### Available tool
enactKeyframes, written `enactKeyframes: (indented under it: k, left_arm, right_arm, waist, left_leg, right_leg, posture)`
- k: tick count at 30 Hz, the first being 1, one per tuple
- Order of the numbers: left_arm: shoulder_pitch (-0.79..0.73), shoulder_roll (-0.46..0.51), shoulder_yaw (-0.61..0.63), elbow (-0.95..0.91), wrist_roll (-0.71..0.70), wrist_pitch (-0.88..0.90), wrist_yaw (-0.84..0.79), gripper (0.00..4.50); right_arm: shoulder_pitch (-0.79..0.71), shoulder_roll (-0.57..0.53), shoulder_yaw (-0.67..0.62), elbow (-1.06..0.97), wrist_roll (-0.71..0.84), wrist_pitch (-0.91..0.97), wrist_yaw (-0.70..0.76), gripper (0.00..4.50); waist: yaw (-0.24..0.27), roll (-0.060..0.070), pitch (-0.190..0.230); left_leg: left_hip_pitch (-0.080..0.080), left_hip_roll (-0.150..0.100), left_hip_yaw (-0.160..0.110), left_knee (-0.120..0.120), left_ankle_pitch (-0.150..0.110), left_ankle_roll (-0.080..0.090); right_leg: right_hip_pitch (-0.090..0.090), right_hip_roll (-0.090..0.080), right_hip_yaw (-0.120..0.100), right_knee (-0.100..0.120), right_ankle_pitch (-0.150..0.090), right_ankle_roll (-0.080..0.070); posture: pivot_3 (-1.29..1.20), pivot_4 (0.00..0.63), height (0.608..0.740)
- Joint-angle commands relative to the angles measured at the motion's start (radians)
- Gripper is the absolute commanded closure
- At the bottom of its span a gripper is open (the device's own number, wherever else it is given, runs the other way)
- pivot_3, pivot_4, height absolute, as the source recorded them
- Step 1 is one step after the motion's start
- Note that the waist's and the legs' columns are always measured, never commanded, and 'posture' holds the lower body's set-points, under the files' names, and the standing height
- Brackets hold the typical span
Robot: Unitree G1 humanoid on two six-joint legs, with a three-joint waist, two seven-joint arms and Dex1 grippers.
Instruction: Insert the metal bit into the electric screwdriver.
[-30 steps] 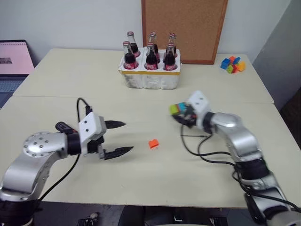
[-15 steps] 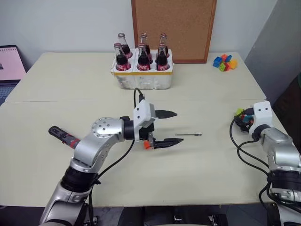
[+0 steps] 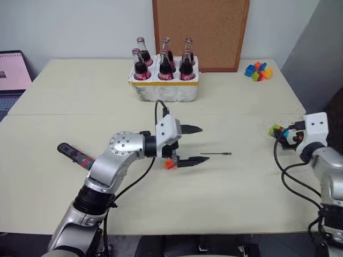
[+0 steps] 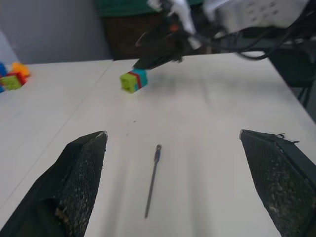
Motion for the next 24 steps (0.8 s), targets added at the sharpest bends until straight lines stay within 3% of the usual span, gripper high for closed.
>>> enactKeyframes:
  k: [1, 5, 9, 11, 15, 23, 24]
  left_arm:
    - [0.082, 0.119, 0.117, -0.077, -0.023, 0.014, -0.024, 0.00]
    - [0.155, 0.217, 0.190, -0.097, -0.041, 0.024, -0.038, 0.00]
    - [0.347, 0.387, 0.320, -0.111, -0.018, -0.018, -0.137, 0.00]
    - [0.406, 0.432, 0.347, -0.115, -0.006, -0.046, -0.155, 0.00]
    - [0.462, 0.452, 0.369, -0.143, -0.014, -0.062, -0.160, 0.00]
    - [0.523, 0.421, 0.361, -0.195, -0.018, -0.070, -0.131, 0.00]
    - [0.523, 0.419, 0.357, -0.197, -0.019, -0.069, -0.128, 0.00]
  right_arm:
    - [-0.002, -0.053, 0.100, -0.231, 0.141, -0.013, 0.203, 0.07]
    - [-0.049, -0.067, 0.236, -0.270, 0.174, -0.041, 0.310, 0.07]
    - [-0.229, 0.010, 0.539, -0.180, 0.125, -0.094, 0.472, 0.07]
    - [-0.292, 0.058, 0.627, -0.104, 0.089, -0.116, 0.501, 0.07]
    - [-0.366, 0.135, 0.730, 0.050, 0.026, -0.185, 0.533, 0.07]
    - [-0.507, 0.287, 0.859, 0.412, -0.111, -0.352, 0.592, 0.07]
    - [-0.516, 0.298, 0.866, 0.441, -0.124, -0.370, 0.595, 0.23]
  waist:
    - [-0.011, 0.000, 0.000]
    - [-0.013, 0.000, 0.000]
    - [-0.013, -0.001, 0.001]
    - [-0.018, -0.002, 0.001]
    - [0.015, -0.002, 0.001]
    - [0.018, -0.002, 0.001]
    - [0.019, -0.002, 0.001]
  left_leg:
    - [0.001, 0.001, -0.001, -0.001, 0.000, 0.000]
    - [0.006, 0.002, -0.003, -0.001, 0.000, 0.000]
    - [0.005, 0.001, -0.004, 0.000, 0.000, 0.000]
    - [0.006, 0.003, -0.005, -0.001, 0.000, 0.000]
    - [-0.001, 0.002, -0.006, 0.000, 0.000, 0.000]
    - [-0.001, 0.001, -0.005, 0.001, 0.000, 0.000]
    - [-0.001, 0.001, -0.006, 0.001, 0.000, 0.000]
  right_leg:
    - [0.000, 0.001, 0.001, 0.000, 0.000, 0.000]
    - [0.001, 0.003, -0.002, 0.001, 0.000, 0.000]
    - [0.001, 0.002, -0.005, 0.000, 0.000, 0.000]
    - [0.001, 0.002, -0.002, 0.000, 0.001, 0.000]
    - [-0.002, 0.001, -0.009, -0.001, 0.000, -0.001]
    - [-0.001, -0.002, -0.007, -0.001, 0.000, -0.001]
    - [-0.001, -0.002, -0.008, -0.001, 0.000, -0.001]
  posture:
    - [0.00, 0.150, 0.740]
    - [0.00, 0.150, 0.740]
    - [0.00, 0.150, 0.740]
    - [0.00, 0.150, 0.740]
    - [0.00, 0.150, 0.740]
    - [0.00, 0.150, 0.740]
    - [0.00, 0.150, 0.740]
